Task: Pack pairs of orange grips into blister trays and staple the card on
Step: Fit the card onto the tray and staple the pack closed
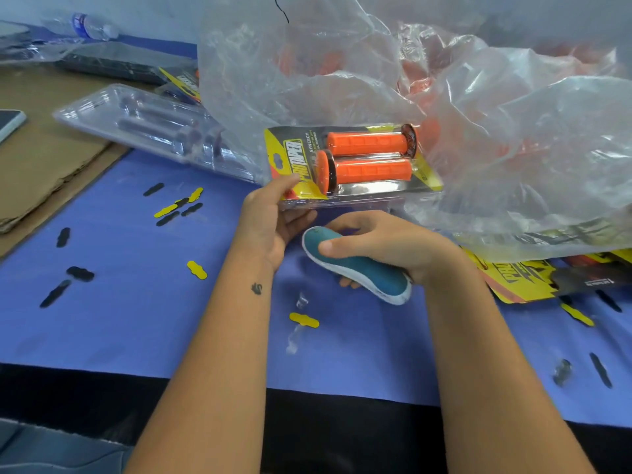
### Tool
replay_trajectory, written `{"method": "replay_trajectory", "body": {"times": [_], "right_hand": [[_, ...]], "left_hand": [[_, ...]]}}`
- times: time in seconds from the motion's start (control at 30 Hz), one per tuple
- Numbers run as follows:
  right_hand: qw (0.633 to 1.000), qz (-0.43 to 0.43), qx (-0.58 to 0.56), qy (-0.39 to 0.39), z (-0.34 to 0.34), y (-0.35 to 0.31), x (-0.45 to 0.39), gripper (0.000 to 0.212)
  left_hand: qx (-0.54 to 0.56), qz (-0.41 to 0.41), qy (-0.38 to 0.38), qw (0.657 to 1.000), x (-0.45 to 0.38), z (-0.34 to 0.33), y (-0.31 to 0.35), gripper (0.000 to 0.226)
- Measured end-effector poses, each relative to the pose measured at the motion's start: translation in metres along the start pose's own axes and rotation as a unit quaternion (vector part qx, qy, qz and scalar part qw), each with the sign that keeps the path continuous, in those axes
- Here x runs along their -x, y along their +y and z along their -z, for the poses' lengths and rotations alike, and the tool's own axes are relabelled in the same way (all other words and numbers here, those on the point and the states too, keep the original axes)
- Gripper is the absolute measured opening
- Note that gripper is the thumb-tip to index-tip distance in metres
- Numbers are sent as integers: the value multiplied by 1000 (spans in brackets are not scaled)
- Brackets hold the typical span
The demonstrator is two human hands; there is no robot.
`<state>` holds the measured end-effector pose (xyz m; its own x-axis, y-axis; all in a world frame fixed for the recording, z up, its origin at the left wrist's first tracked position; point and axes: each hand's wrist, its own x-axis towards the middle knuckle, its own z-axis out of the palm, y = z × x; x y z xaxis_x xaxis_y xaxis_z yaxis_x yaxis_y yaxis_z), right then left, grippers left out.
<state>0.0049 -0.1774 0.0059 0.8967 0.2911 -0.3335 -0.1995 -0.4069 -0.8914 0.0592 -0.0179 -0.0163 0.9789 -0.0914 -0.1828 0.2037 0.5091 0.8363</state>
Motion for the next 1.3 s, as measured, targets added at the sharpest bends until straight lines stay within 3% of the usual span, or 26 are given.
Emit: {"method": "replay_trajectory", "body": {"times": [0.17,0.23,0.37,0.5,0.67,0.8,0.87,0.97,1.07,1.17,1.3], "right_hand": [[963,-34,211,165,24,-2,12,25],[950,-46,232,206,28,2,13,23],[946,31,105,305,22,7,4,28],[885,158,-139,414,15,-6,-1,21],[848,219,-314,367,0,-14,-7,24],[825,240,-372,351,-2,-15,-5,7],[826,229,-363,366,1,-14,-3,7],[826,231,-355,371,6,-13,-1,13],[851,234,-332,333,8,-15,10,15],[875,229,-304,300,16,-17,29,13],[895,203,-271,292,30,-18,62,17]], "left_hand": [[-17,-25,-23,999,-2,2,-5,15],[-6,-29,-30,999,-3,2,-5,16],[47,-48,-67,995,1,0,-5,18],[76,-85,-176,978,6,-1,-4,23],[-46,-73,-256,963,13,-1,-11,36],[-80,-19,-280,956,15,2,-12,27],[-40,-18,-257,965,14,-3,-10,26],[113,-44,-155,980,7,1,-1,40],[122,-2,-125,985,6,15,9,55],[60,27,-192,979,12,25,11,53],[16,41,-297,954,22,20,12,32]]}}
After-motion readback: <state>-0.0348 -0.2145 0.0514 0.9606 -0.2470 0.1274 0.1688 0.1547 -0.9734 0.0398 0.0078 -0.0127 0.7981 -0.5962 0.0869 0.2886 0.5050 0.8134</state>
